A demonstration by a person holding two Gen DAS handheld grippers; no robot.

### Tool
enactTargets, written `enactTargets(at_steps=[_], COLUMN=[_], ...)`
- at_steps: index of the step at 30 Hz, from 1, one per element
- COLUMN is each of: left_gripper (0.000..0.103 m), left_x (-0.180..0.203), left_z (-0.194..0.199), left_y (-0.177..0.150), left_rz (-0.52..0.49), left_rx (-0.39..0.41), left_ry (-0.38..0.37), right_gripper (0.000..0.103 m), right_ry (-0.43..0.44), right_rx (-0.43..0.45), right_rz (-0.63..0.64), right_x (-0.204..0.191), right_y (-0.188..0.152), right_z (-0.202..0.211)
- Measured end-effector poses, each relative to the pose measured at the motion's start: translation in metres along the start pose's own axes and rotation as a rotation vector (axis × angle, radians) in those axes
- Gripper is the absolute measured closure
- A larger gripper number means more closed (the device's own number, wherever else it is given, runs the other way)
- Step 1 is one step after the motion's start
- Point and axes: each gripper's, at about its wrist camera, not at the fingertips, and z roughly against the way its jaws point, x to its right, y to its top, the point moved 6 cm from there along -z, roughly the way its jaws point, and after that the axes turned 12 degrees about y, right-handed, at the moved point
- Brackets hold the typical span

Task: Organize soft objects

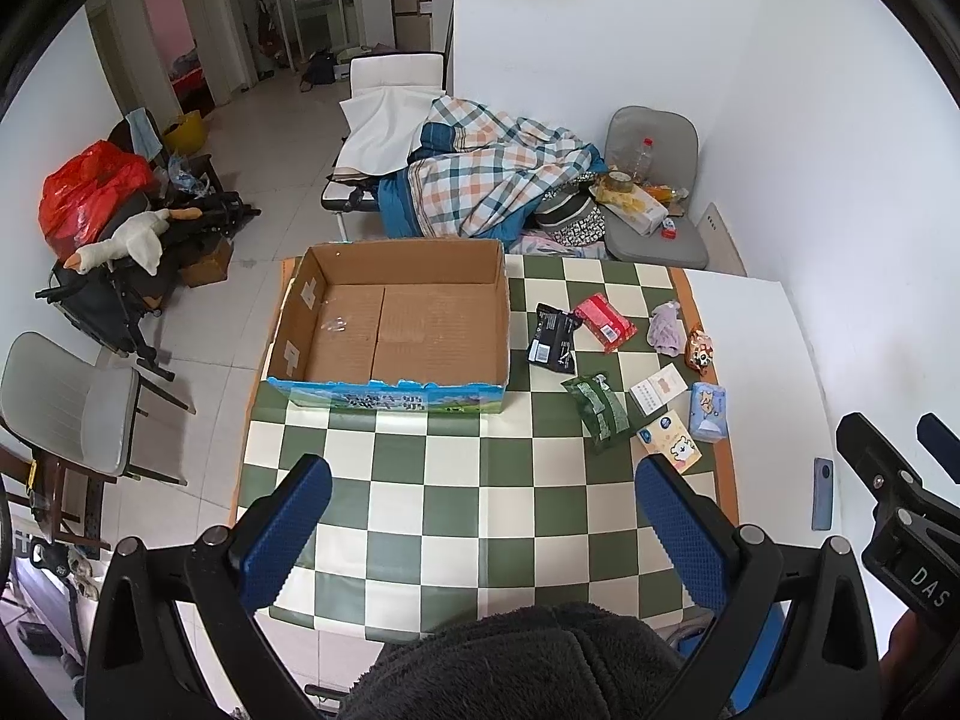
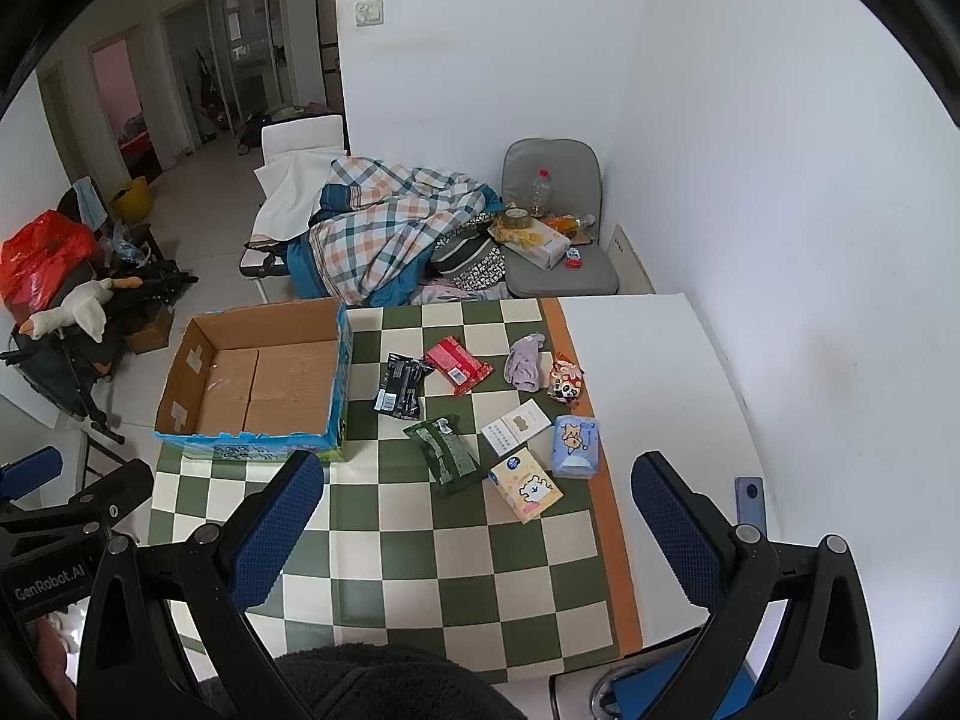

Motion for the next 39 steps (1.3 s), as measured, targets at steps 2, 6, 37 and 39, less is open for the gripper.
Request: enactTargets(at_steps=[2,6,37,39], left_gripper=[0.000,0.000,0.000,0.000], left_x=[0.000,0.000,0.019,0.029], left_z=[0.001,0.002,-0.025,-0.048], left_y=[0.001,0.001,-0.007,-0.002], left_rz=[0.000,0.000,-0.021,-0.029], left_rx=[0.001,0.003,-0.020,-0.043], left_ry=[0.000,0.001,-0.017,-0.026], right_gripper=[0.000,0.000,0.000,0.000], right_ry=[0.000,-0.001,0.026,0.018], right_rx=[0.000,0.000,-0.042,-0.073], right_rz=[0.000,0.001,-0.051,-0.086], right_x=[0.001,0.001,0.013,0.032], right_y=[0.000,0.000,-0.008,-0.012], right_z=[0.000,0.000,-0.014,-0.032])
